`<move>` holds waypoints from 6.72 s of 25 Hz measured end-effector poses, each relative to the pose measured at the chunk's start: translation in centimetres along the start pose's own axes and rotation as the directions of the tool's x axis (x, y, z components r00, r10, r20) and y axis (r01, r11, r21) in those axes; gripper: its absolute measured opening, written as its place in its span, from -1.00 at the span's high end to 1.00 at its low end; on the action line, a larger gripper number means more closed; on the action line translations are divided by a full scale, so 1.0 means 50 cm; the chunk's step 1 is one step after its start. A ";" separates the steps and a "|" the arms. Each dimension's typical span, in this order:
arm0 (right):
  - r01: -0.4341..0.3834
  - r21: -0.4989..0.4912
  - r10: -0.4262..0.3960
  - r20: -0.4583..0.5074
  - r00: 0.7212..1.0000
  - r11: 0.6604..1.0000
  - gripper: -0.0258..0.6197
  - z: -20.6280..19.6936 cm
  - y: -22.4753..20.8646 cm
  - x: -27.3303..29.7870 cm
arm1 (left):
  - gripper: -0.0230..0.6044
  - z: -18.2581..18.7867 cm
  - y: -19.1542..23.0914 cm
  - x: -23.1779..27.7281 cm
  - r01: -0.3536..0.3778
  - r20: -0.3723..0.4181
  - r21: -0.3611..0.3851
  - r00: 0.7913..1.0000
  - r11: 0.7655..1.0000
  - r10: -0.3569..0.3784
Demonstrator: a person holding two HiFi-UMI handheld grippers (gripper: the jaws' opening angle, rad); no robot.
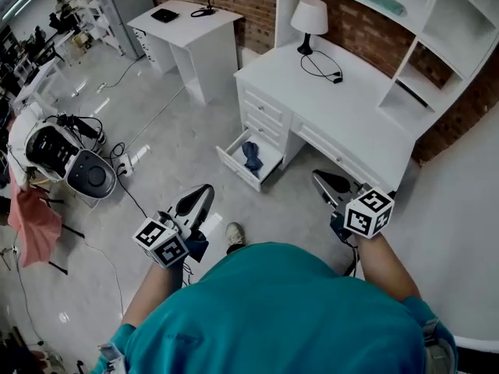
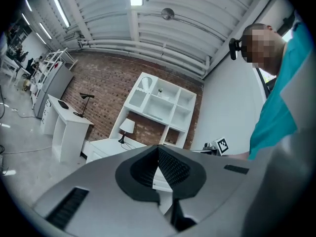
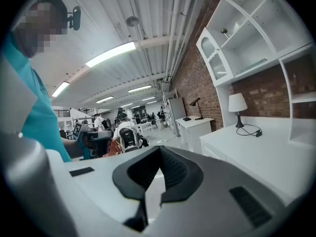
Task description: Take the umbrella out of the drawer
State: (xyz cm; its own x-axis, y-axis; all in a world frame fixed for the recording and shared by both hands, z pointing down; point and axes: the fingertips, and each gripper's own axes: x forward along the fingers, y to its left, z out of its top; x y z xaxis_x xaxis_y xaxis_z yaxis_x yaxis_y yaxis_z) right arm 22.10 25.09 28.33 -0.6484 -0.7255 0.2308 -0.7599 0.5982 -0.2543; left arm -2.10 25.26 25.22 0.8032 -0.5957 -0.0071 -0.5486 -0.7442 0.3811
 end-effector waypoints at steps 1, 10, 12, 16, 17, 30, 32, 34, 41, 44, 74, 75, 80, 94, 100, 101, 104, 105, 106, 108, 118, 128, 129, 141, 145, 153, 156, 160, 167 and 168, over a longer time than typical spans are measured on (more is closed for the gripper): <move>0.009 0.008 -0.009 0.005 1.000 1.000 0.86 0.013 -0.013 0.042 | 0.90 0.017 0.043 0.018 0.016 0.004 -0.008 1.000 1.000 -0.016; 0.038 0.015 -0.039 0.023 0.999 0.999 0.86 0.166 -0.120 0.353 | 0.90 0.174 0.372 0.162 0.070 -0.045 -0.001 0.997 0.998 -0.070; 0.041 0.011 -0.041 0.011 0.999 0.999 0.86 0.179 -0.145 0.400 | 0.90 0.185 0.420 0.190 0.077 -0.049 0.000 0.996 0.997 -0.077; 0.028 0.018 -0.028 -0.023 0.999 0.999 0.86 0.188 -0.196 0.471 | 0.90 0.193 0.492 0.242 0.057 -0.063 -0.024 0.996 0.998 -0.059; 0.021 0.021 -0.020 -0.033 0.999 1.000 0.86 0.188 -0.210 0.484 | 0.90 0.191 0.504 0.255 0.053 -0.065 -0.027 0.996 0.998 -0.055; -0.274 0.027 0.275 -0.127 0.953 0.961 0.86 0.209 -0.442 0.617 | 0.90 0.159 0.565 0.467 -0.213 -0.043 -0.086 0.977 0.973 0.210; -0.298 0.038 0.301 -0.142 0.943 0.954 0.86 0.210 -0.460 0.645 | 0.90 0.155 0.566 0.483 -0.231 -0.059 -0.080 0.972 0.970 0.227; -0.303 0.060 0.309 -0.141 0.941 0.951 0.86 0.207 -0.465 0.672 | 0.90 0.155 0.577 0.485 -0.231 -0.063 -0.079 0.972 0.970 0.227; -0.214 0.081 0.226 -0.182 0.957 0.973 0.86 0.161 -0.431 0.767 | 0.90 0.137 0.677 0.439 -0.176 -0.091 -0.095 0.982 0.980 0.167; -0.177 0.098 0.195 -0.237 0.952 0.979 0.86 0.122 -0.422 0.800 | 0.90 0.119 0.720 0.422 -0.159 -0.106 -0.096 0.983 0.982 0.149; 0.290 0.189 -0.003 -0.834 0.552 0.938 0.08 -1.033 -0.761 1.206 | 0.90 -0.688 1.157 0.396 -0.259 -0.354 -0.220 0.920 0.941 0.170; 0.300 0.180 -0.011 -0.842 0.539 0.937 0.08 -1.066 -0.772 1.210 | 0.90 -0.710 1.166 0.394 -0.253 -0.354 -0.225 0.921 0.941 0.163; 0.305 0.155 -0.021 -0.864 0.504 0.939 0.05 -1.211 -0.831 1.260 | 0.90 -0.811 1.209 0.395 -0.239 -0.360 -0.232 0.922 0.943 0.145; 0.392 0.066 -0.115 -0.900 0.420 0.918 -0.05 -1.407 -0.931 1.304 | 0.90 -0.911 1.254 0.434 -0.227 -0.371 -0.221 0.919 0.948 0.133; 0.422 0.098 -0.132 -0.865 0.483 0.901 -0.04 -1.393 -0.943 1.298 | 0.90 -0.918 1.264 0.437 -0.256 -0.359 -0.229 0.919 0.939 0.163; 0.418 0.112 -0.117 -0.866 0.486 0.901 -0.01 -1.390 -0.941 1.295 | 0.90 -0.917 1.261 0.438 -0.259 -0.358 -0.230 0.919 0.938 0.166; 0.380 0.115 -0.103 -0.856 0.507 0.918 0.06 -1.360 -0.931 1.295 | 0.90 -0.900 1.245 0.441 -0.260 -0.350 -0.232 0.921 0.937 0.168; 0.358 0.103 -0.106 -0.848 0.519 0.928 0.07 -1.341 -0.925 1.297 | 0.90 -0.890 1.240 0.441 -0.260 -0.346 -0.233 0.923 0.937 0.170; 0.333 0.090 -0.107 -0.841 0.530 0.939 0.07 -1.320 -0.917 1.299 | 0.90 -0.877 1.234 0.441 -0.262 -0.340 -0.235 0.924 0.936 0.173; 0.289 0.071 -0.102 -0.833 0.544 0.955 0.08 -1.276 -0.896 1.294 | 0.90 -0.848 1.220 0.440 -0.268 -0.328 -0.242 0.927 0.932 0.181; 0.138 0.027 -0.064 -0.791 0.609 0.990 0.08 -1.004 -0.773 1.262 | 0.90 -0.628 1.142 0.438 -0.272 -0.248 -0.229 0.945 0.935 0.214; 0.019 0.030 0.007 -0.698 0.716 0.999 0.09 -0.646 -0.615 1.213 | 0.90 -0.352 1.043 0.396 -0.291 -0.166 -0.185 0.951 0.939 0.262; 0.009 0.036 0.018 -0.687 0.727 0.999 0.09 -0.610 -0.601 1.202 | 0.90 -0.323 1.031 0.392 -0.294 -0.156 -0.182 0.951 0.938 0.267; -0.057 0.017 0.058 -0.502 0.863 0.998 0.09 -0.128 -0.478 1.037 | 0.90 0.018 0.853 0.391 -0.232 -0.062 -0.063 0.972 0.971 0.228; -0.103 0.007 0.096 -0.415 0.905 0.995 0.09 0.036 -0.436 0.974 | 0.90 0.135 0.778 0.399 -0.195 -0.017 0.013 0.981 0.981 0.195; -0.171 -0.065 0.151 -0.240 0.959 0.983 0.09 0.316 -0.378 0.882 | 0.90 0.325 0.681 0.402 -0.152 0.083 0.126 0.986 0.980 0.142; -0.179 -0.099 0.159 -0.184 0.970 0.979 0.09 0.391 -0.370 0.855 | 0.90 0.375 0.660 0.403 -0.147 0.113 0.131 0.985 0.980 0.132; -0.173 -0.132 0.159 -0.114 0.981 0.976 0.09 0.481 -0.372 0.830 | 0.90 0.443 0.639 0.414 -0.136 0.145 0.153 0.983 0.979 0.114; -0.160 -0.178 0.160 -0.018 0.987 0.971 0.09 0.576 -0.364 0.783 | 0.90 0.498 0.604 0.438 -0.120 0.165 0.206 0.982 0.971 0.086; -0.159 -0.183 0.160 -0.011 0.987 0.970 0.09 0.581 -0.363 0.778 | 0.90 0.499 0.601 0.440 -0.118 0.169 0.209 0.982 0.971 0.083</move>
State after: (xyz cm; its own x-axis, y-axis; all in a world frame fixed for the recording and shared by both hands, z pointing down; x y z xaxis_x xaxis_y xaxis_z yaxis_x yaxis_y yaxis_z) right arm 12.02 -23.89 14.62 -0.7620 -0.6167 0.1977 -0.6426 0.7580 -0.1120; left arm -6.72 -17.77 13.44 0.7042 -0.6976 -0.1319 -0.6755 -0.7156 0.1779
